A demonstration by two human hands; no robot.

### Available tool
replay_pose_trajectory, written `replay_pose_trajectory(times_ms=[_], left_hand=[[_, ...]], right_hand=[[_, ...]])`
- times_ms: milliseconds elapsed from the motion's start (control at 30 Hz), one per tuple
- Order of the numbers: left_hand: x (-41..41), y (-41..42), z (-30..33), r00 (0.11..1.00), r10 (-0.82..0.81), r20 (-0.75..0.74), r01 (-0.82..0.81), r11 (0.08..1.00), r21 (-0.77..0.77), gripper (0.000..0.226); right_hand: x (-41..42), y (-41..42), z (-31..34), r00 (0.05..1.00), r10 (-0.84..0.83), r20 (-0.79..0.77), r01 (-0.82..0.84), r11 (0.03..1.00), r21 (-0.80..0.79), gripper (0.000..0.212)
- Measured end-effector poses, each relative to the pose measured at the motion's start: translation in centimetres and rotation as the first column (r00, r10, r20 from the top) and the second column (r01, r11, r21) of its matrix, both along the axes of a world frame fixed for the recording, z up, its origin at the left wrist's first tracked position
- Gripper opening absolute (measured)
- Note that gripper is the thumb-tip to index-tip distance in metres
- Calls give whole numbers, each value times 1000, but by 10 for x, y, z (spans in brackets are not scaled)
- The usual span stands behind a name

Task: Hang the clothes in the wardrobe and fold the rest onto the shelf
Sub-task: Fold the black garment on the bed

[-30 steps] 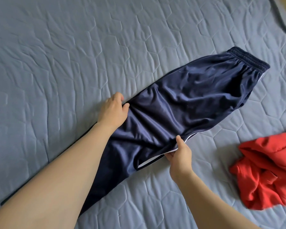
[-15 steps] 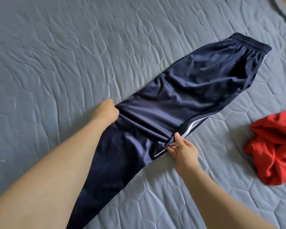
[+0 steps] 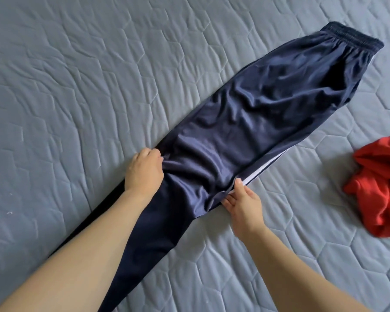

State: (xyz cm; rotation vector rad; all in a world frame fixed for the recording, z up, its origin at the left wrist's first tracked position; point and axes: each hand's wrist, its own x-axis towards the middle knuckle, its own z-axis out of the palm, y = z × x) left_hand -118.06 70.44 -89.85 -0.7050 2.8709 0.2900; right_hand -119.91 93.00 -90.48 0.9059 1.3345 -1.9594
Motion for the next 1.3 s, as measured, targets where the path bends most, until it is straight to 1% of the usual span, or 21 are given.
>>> replay_pose_trajectory(times_ms=[67,167,267,300,333,400,467,500,567,633,667,733,800,867,967,1033,1067,1100,1167,1233,1300], left_hand=[[-9,-7,6,987,158,-6,-155,973,172,22],[-23,-20,14,909,413,45,-401,842,362,19],[-30,-41,19,791,610,55,-567,696,441,18],[-30,-52,16,753,656,55,-603,653,458,13],[-27,-66,9,737,672,67,-625,641,446,7],[-23,-82,-3,775,629,63,-599,699,390,12],[-21,-53,26,838,534,111,-532,756,381,23],[-16,-37,37,872,463,157,-487,789,374,28],[-4,-13,46,900,369,234,-432,831,351,32],[11,-6,39,931,282,231,-347,881,323,27],[14,-9,34,940,258,224,-321,893,317,26],[14,-16,26,940,284,186,-332,884,329,25],[10,-23,24,927,354,121,-373,844,387,22],[9,-29,23,924,366,111,-379,841,387,22],[13,-34,21,954,258,150,-289,924,250,32],[22,-31,22,971,176,163,-211,949,232,43],[30,-30,25,982,135,134,-163,961,225,47],[39,-27,27,994,91,67,-102,976,192,51],[62,-24,27,999,-1,-45,5,996,90,53],[83,-26,24,999,-46,-4,47,998,52,45],[95,-28,22,994,-70,86,65,996,61,24]], right_hand=[[-1,-1,-1,1000,-17,-5,17,999,44,28],[-4,-1,1,1000,-23,1,23,995,94,29],[-7,5,1,997,-63,40,57,986,155,28],[-7,10,1,995,-92,42,84,981,177,28],[-8,15,0,994,-104,36,95,975,199,28],[-5,25,4,997,-78,20,73,982,173,27],[1,28,12,999,-33,39,30,998,60,22],[6,25,18,997,-27,74,27,1000,-9,20],[19,13,23,980,-57,193,82,989,-123,18],[34,0,23,962,-94,258,140,977,-164,20],[40,-4,20,961,-111,252,156,973,-167,19],[47,-11,17,963,-173,205,205,968,-146,17],[48,-15,12,964,-212,161,226,971,-75,16],[48,-22,11,957,-235,173,235,972,20,20],[47,-35,13,951,-292,105,269,944,191,31],[49,-40,14,943,-328,55,307,922,237,30],[51,-42,15,936,-347,53,328,919,221,28],[53,-43,17,927,-364,87,346,923,169,25],[59,-46,22,903,-385,191,388,921,24,18],[69,-49,22,912,-355,205,366,931,-18,20],[78,-51,19,937,-313,156,320,947,-19,22]])
